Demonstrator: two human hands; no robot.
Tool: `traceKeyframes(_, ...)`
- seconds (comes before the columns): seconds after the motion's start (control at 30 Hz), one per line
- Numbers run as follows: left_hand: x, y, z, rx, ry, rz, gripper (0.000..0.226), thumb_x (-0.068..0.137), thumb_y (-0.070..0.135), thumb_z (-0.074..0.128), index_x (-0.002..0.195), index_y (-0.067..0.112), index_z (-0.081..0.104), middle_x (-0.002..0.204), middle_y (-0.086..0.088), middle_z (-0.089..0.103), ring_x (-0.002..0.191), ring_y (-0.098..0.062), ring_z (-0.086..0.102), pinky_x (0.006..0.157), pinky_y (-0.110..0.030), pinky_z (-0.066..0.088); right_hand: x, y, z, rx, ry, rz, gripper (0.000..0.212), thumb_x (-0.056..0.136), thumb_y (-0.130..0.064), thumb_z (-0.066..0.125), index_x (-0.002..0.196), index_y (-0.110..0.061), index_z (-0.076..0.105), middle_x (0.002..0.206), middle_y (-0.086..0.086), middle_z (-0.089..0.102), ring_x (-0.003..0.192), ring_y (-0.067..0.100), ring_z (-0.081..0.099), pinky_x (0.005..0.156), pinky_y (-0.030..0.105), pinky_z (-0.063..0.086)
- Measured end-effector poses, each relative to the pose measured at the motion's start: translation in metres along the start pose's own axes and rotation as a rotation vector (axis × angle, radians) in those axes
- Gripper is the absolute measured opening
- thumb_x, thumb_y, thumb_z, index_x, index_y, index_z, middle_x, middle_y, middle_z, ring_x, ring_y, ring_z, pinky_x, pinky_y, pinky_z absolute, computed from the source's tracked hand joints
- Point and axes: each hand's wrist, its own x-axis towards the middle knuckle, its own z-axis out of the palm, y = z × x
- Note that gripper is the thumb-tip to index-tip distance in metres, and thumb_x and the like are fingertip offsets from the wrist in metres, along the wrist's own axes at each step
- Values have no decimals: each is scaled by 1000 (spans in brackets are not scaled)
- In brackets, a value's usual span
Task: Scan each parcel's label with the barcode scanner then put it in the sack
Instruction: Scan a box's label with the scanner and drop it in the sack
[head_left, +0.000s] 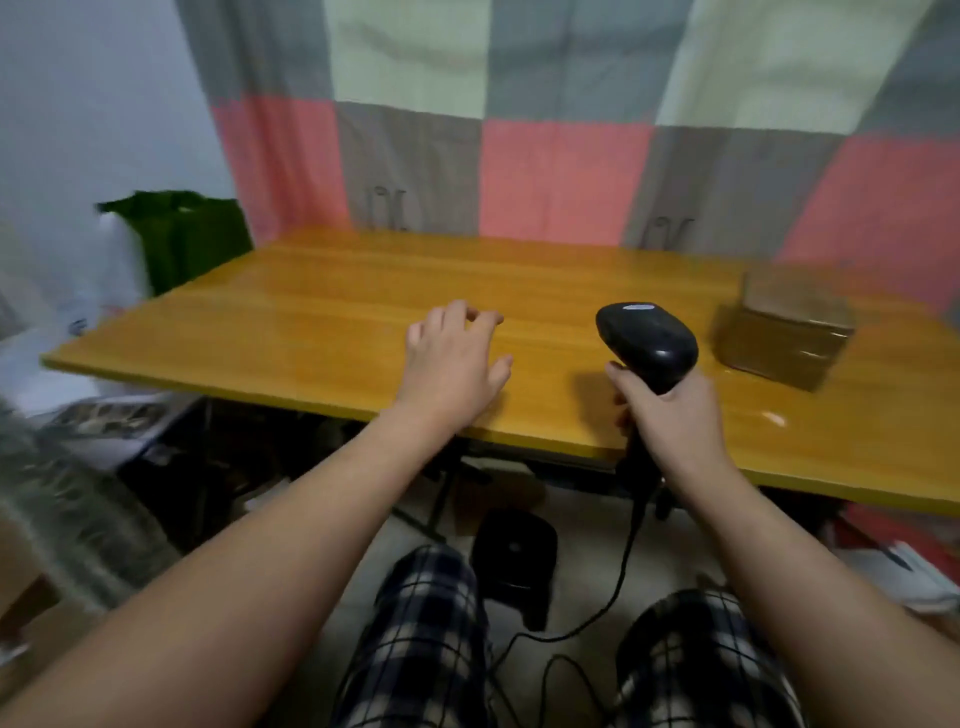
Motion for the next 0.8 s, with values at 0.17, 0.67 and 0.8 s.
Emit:
traceKeyframes(0.17,37,82,35,-110,-56,146,50,93,44,51,138,23,46,133,-7,45,125,-27,39,99,-39,30,12,17,-79,3,166,66,15,85,-23,71,92,-11,66,68,4,64,59,21,62,63,36,49)
traceKeyframes(0.67,143,280,106,-182,-268,245,75,81,76,44,137,27,40,146,-14,33,135,-37,26,108,-54,30,73,50,-188,104,517,222,30,85,-32,70,91,-3,66,67,7,63,60,19,61,57,29,45)
traceKeyframes(0.8,154,279,112,-215,-198,199,65,80,67,55,126,23,42,132,-9,40,124,-32,34,95,-49,39,84,54,-185,111,496,229,27,85,-31,71,93,-6,66,69,7,64,60,21,63,61,32,49)
